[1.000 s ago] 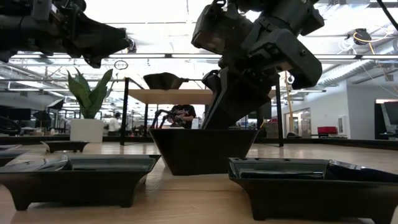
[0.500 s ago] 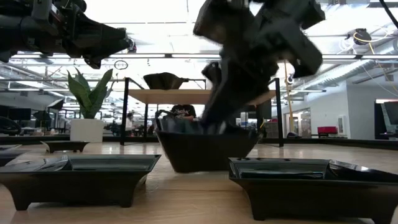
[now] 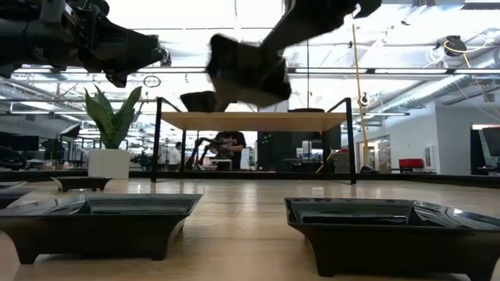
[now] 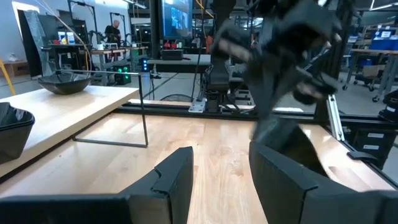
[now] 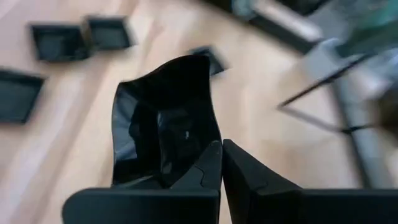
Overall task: Pick & Place Mini shaped plates
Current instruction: Stack the black distorted square plate on top of the other black distorted square plate on the shelf
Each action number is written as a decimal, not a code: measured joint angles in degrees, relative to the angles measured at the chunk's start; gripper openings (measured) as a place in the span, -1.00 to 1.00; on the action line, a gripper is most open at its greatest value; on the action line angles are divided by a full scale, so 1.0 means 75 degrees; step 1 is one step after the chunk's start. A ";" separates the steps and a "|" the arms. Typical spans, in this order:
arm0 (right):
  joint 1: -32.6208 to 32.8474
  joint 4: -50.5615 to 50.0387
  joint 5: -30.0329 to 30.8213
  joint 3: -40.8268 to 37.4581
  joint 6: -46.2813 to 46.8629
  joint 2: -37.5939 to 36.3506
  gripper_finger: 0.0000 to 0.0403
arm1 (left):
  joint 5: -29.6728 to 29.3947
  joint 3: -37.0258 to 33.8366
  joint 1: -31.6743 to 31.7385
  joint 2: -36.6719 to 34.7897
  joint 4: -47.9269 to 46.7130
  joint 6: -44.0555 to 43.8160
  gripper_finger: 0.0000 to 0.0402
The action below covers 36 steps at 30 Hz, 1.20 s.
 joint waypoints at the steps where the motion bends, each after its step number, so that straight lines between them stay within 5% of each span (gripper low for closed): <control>1: 0.0053 0.0312 0.0288 -0.0198 -0.0084 -0.0189 -1.00 | -0.0009 0.0002 0.0000 0.0000 -0.0002 0.0000 -0.20; 5: 0.0208 0.2650 0.1255 -0.1596 -0.0718 -0.1017 -1.00 | -0.0016 0.0001 0.0001 0.0000 0.0009 0.0000 -0.20; 11: 0.0201 0.8666 0.3071 -0.3952 -0.3688 -0.1554 -1.00 | -0.0019 0.0000 0.0026 0.0003 0.0047 -0.0259 -0.20; 16: 0.0045 1.2153 0.2833 -0.4797 -0.5933 -0.1441 -1.00 | -0.0036 0.0046 0.0232 0.0131 0.0045 -0.0417 -0.20; 25: -0.0863 1.3448 0.2263 -0.4850 -0.7851 -0.1345 -1.00 | -0.0014 0.1373 0.0483 0.1028 -0.0044 0.1369 -0.20; 29: -0.1403 1.3449 0.2310 -0.4854 -0.8036 -0.1394 -1.00 | -0.0765 0.2138 0.0708 0.1720 -0.0199 0.1503 -0.19; 33: -0.1816 1.3447 0.2255 -0.4994 -0.7648 -0.1383 -1.00 | -0.0918 0.3350 0.1016 0.2288 -0.1438 0.1402 -0.10; 36: -0.2035 1.3452 0.2253 -0.5082 -0.7691 -0.1386 -1.00 | -0.1741 0.4289 0.1120 0.2883 -0.2215 0.1788 0.01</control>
